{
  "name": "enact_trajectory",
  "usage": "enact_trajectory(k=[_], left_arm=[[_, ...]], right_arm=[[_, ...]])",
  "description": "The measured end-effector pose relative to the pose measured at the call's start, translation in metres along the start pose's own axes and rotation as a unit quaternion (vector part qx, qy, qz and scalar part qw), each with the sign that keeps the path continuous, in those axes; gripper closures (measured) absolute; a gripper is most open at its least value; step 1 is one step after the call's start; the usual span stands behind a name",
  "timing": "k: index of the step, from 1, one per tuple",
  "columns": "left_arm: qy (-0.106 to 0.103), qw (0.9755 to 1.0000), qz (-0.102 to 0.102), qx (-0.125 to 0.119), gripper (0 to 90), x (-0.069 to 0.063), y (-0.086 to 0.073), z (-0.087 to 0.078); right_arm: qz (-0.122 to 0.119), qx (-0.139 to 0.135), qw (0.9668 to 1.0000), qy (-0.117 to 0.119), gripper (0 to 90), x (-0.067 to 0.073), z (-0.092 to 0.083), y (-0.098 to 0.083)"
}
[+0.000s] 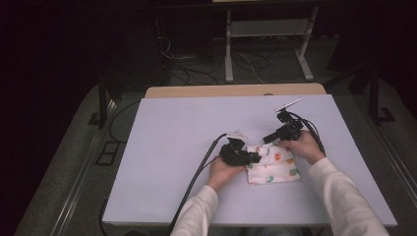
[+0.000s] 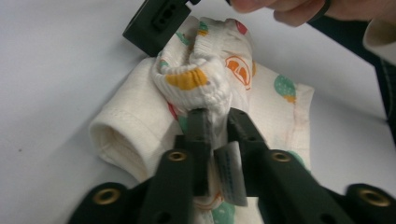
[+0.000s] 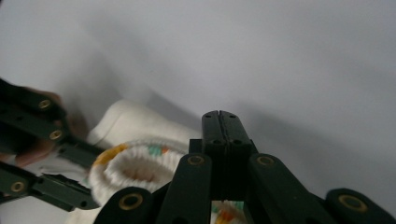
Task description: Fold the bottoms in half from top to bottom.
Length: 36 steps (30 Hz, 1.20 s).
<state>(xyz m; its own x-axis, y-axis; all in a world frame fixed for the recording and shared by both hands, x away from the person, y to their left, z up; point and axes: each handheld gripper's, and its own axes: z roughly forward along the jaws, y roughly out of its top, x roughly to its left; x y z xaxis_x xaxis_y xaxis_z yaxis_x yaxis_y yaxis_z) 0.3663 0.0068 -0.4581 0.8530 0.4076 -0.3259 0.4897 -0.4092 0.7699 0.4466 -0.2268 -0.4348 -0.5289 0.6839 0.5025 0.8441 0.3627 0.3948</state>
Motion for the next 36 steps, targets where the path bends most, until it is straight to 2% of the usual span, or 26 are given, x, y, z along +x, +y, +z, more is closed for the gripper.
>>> enact_trajectory(k=[2,5,9,13,16,19,22,29,36], left_arm=[[0.009,0.9998,0.017,0.001,70.4,-0.003,0.001,-0.001],[0.006,0.9998,0.016,-0.008,60.5,-0.005,0.002,-0.004],[0.006,0.9996,0.005,-0.028,51.1,-0.003,0.004,-0.011],[0.013,0.9985,-0.011,-0.052,45.9,0.001,0.003,-0.021],[0.024,0.9969,-0.024,-0.070,44.4,0.007,0.001,-0.028],[0.026,0.9949,-0.043,-0.087,44.2,0.011,0.000,-0.033],[0.028,0.9935,-0.052,-0.098,44.0,0.013,-0.001,-0.036],[0.026,0.9928,-0.055,-0.103,43.1,0.012,-0.001,-0.033],[0.020,0.9929,-0.065,-0.098,38.1,0.012,-0.002,-0.029]], right_arm=[[0.003,0.006,1.0000,0.002,88.3,-0.001,-0.002,-0.001],[0.003,0.011,0.9999,0.012,88.3,-0.002,-0.005,-0.004],[-0.003,0.018,0.9997,0.015,88.3,0.002,-0.009,-0.007],[-0.006,0.018,0.9996,0.019,88.3,0.006,-0.013,-0.012],[-0.016,0.012,0.9996,0.020,88.3,0.011,-0.019,-0.016],[-0.028,0.007,0.9994,0.022,88.2,0.018,-0.026,-0.021],[-0.039,0.005,0.9990,0.021,88.2,0.026,-0.032,-0.027],[-0.055,0.016,0.9982,0.021,88.2,0.042,-0.035,-0.047],[-0.060,0.037,0.9973,0.018,88.1,0.046,-0.027,-0.069]])
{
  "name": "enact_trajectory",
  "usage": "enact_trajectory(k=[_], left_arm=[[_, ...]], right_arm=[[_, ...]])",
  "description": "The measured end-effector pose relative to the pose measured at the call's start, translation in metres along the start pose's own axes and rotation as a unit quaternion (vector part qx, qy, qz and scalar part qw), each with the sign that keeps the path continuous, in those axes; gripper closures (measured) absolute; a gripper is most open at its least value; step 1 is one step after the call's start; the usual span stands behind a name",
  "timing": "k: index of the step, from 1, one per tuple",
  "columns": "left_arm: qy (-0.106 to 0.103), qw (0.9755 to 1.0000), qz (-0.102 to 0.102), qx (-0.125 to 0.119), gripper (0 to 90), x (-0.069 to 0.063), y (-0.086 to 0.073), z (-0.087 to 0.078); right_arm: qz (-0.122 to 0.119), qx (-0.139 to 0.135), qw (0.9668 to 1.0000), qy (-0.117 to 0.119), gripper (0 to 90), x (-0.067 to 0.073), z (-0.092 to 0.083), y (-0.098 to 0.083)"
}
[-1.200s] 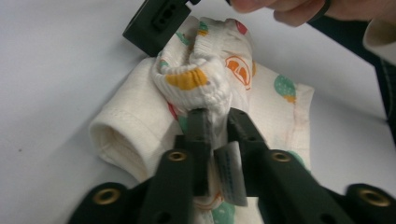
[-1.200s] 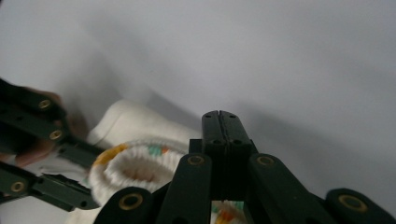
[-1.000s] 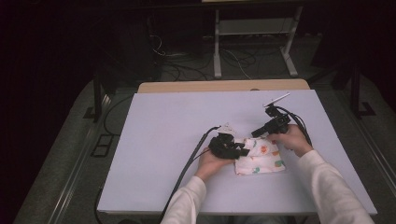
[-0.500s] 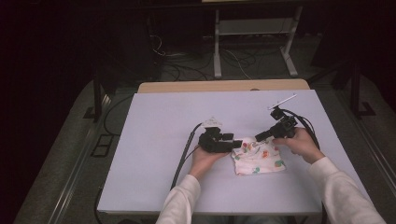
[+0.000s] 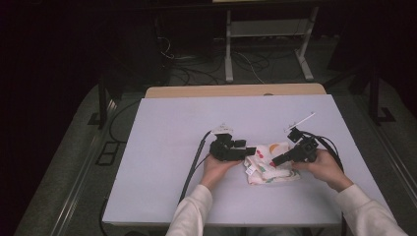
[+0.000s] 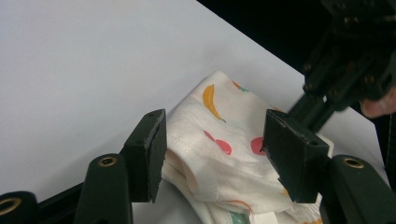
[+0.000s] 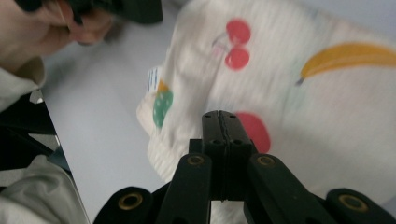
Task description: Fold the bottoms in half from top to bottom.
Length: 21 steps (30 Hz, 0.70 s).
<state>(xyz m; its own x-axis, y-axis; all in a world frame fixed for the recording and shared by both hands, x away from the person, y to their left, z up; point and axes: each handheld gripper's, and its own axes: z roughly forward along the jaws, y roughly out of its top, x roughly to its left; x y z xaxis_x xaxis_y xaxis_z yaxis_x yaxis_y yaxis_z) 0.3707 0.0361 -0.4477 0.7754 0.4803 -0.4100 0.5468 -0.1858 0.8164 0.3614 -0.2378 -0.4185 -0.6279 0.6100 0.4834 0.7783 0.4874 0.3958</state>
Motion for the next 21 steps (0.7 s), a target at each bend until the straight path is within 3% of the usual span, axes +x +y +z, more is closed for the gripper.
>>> enact_trajectory(k=[6,10,12,15,19,21], left_arm=[[0.004,0.9999,-0.012,0.002,27.2,0.002,0.000,0.002],[0.014,0.9996,-0.023,0.000,20.1,0.004,0.000,0.004],[0.015,0.9995,-0.028,0.002,17.1,0.005,0.001,0.005],[0.020,0.9994,-0.025,0.010,13.5,0.005,0.003,0.006],[0.021,0.9994,-0.020,0.019,10.6,0.004,0.005,0.008],[0.022,0.9994,-0.017,0.022,9.2,0.003,0.006,0.008]], right_arm=[[0.006,-0.005,0.9999,0.006,87.8,-0.003,0.008,-0.023],[-0.008,-0.026,0.9996,0.006,85.1,-0.002,0.009,-0.032],[-0.030,-0.039,0.9988,-0.001,83.9,0.000,0.010,-0.035],[-0.050,-0.052,0.9974,-0.010,80.4,0.004,0.010,-0.039],[-0.069,-0.067,0.9952,-0.021,69.4,0.007,0.008,-0.041],[-0.065,-0.068,0.9954,-0.019,65.8,0.007,0.008,-0.042]])
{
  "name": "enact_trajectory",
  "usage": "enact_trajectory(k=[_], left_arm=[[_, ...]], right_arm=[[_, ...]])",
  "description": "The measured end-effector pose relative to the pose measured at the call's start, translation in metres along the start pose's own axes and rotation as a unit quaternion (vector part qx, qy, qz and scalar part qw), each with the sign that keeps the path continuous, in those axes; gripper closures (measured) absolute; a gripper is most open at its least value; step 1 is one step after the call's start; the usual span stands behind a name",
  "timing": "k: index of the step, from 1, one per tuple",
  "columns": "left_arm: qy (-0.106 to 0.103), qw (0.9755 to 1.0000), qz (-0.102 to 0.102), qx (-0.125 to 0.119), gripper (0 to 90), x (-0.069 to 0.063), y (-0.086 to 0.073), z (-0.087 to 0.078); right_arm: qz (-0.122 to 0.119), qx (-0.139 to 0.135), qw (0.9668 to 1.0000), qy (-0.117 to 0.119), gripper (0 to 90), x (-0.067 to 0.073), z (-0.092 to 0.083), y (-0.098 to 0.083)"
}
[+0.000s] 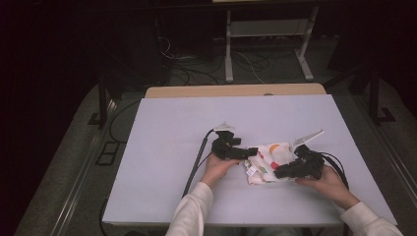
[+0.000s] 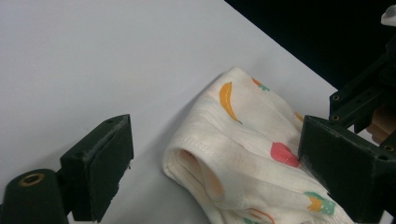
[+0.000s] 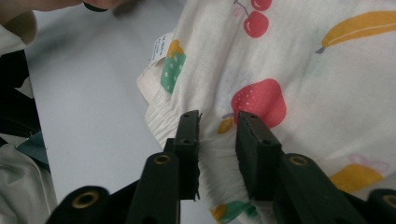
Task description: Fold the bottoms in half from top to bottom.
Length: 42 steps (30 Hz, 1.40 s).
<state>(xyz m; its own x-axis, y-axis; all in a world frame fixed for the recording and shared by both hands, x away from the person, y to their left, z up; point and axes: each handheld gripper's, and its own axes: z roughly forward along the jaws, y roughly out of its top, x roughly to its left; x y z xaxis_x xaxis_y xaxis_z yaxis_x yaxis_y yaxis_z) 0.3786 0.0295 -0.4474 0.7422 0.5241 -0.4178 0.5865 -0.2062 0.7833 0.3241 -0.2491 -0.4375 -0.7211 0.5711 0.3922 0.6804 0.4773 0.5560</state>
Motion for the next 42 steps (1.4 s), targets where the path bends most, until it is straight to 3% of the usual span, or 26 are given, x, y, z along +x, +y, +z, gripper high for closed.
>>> enact_trajectory(k=[10,24,28,35,42], left_arm=[[0.009,0.9998,0.012,0.011,3.7,-0.002,0.005,-0.005],[0.022,0.9990,0.032,0.022,1.3,-0.003,0.012,-0.014],[0.027,0.9984,0.044,0.024,0.6,-0.004,0.018,-0.019],[0.035,0.9974,0.055,0.032,0.0,-0.006,0.027,-0.025],[0.036,0.9965,0.065,0.036,0.0,-0.007,0.036,-0.029]], right_arm=[[-0.001,-0.015,0.9999,0.001,39.3,0.002,-0.006,-0.001],[0.004,-0.046,0.9988,-0.016,13.0,0.000,-0.029,0.004],[0.006,-0.051,0.9982,-0.031,10.2,-0.002,-0.036,0.006],[0.005,-0.056,0.9978,-0.034,0.3,-0.007,-0.044,0.010],[-0.002,-0.059,0.9974,-0.041,0.0,-0.010,-0.053,0.017]])
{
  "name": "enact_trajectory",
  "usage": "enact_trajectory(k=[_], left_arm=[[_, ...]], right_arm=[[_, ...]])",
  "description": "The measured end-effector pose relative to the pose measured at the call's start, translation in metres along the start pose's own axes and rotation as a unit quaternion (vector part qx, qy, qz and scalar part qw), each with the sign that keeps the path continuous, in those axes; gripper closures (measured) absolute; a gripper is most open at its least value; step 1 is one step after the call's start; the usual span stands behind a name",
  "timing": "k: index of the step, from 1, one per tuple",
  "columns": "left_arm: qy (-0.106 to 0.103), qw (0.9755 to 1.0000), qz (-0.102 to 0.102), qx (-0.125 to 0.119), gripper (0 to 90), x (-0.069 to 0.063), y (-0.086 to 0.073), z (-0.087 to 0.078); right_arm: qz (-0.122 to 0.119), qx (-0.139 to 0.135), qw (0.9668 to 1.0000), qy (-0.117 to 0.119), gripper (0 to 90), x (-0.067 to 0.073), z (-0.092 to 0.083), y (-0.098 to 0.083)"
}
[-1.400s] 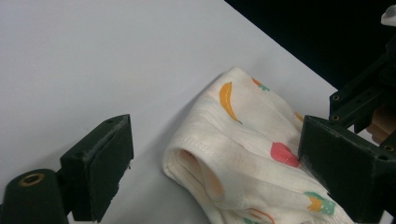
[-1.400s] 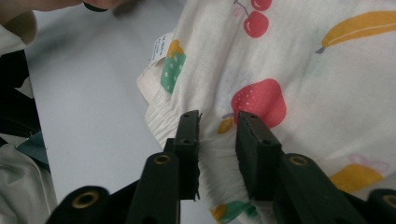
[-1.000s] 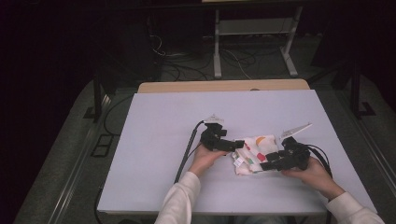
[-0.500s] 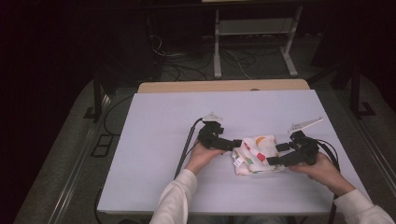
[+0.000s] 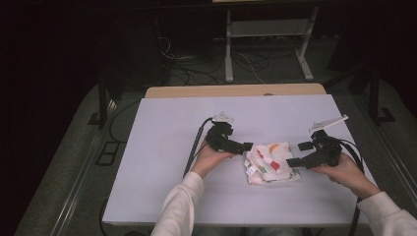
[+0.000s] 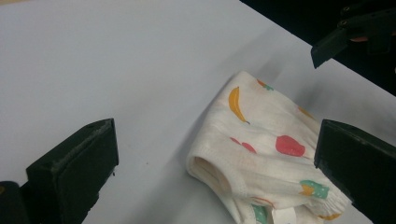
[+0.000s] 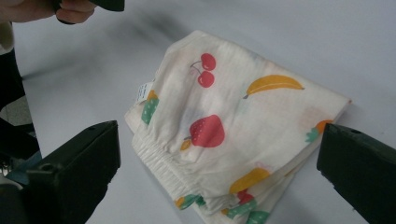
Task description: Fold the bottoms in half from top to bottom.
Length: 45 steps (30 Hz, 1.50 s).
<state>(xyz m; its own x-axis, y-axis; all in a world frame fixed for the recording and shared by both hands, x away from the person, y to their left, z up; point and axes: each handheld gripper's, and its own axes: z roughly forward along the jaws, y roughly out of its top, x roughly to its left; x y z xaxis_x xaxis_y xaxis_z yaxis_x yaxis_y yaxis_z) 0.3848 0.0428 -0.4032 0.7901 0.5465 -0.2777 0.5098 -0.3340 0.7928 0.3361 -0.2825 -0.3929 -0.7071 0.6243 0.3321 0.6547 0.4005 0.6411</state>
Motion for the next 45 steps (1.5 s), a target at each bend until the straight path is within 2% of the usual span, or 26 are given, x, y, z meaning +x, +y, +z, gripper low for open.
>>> enact_trajectory(k=[13,20,22,28,34,40,45], left_arm=[[0.013,0.9997,0.004,0.020,0.0,0.010,0.003,-0.001],[0.012,0.9995,-0.003,0.028,0.0,0.019,0.000,0.003],[0.014,0.9996,-0.011,0.023,0.0,0.023,-0.001,0.005],[0.015,0.9995,-0.023,0.017,0.0,0.030,-0.003,0.008],[0.002,0.9994,-0.031,0.018,0.0,0.029,-0.005,0.014],[-0.004,0.9993,-0.032,0.019,0.0,0.027,-0.007,0.022],[-0.006,0.9993,-0.033,0.018,0.0,0.026,-0.008,0.026]], right_arm=[[0.003,-0.005,0.9998,-0.018,0.0,-0.016,-0.014,0.014],[0.019,-0.009,0.9996,-0.017,0.0,-0.031,-0.015,0.018],[0.021,-0.009,0.9995,-0.021,0.0,-0.034,-0.014,0.019],[0.023,-0.006,0.9992,-0.031,0.0,-0.042,-0.007,0.020],[0.026,-0.007,0.9984,-0.050,0.0,-0.052,0.004,0.021],[0.046,-0.021,0.9976,-0.048,0.0,-0.062,0.014,0.018],[0.049,-0.022,0.9972,-0.052,0.0,-0.067,0.023,0.017]])
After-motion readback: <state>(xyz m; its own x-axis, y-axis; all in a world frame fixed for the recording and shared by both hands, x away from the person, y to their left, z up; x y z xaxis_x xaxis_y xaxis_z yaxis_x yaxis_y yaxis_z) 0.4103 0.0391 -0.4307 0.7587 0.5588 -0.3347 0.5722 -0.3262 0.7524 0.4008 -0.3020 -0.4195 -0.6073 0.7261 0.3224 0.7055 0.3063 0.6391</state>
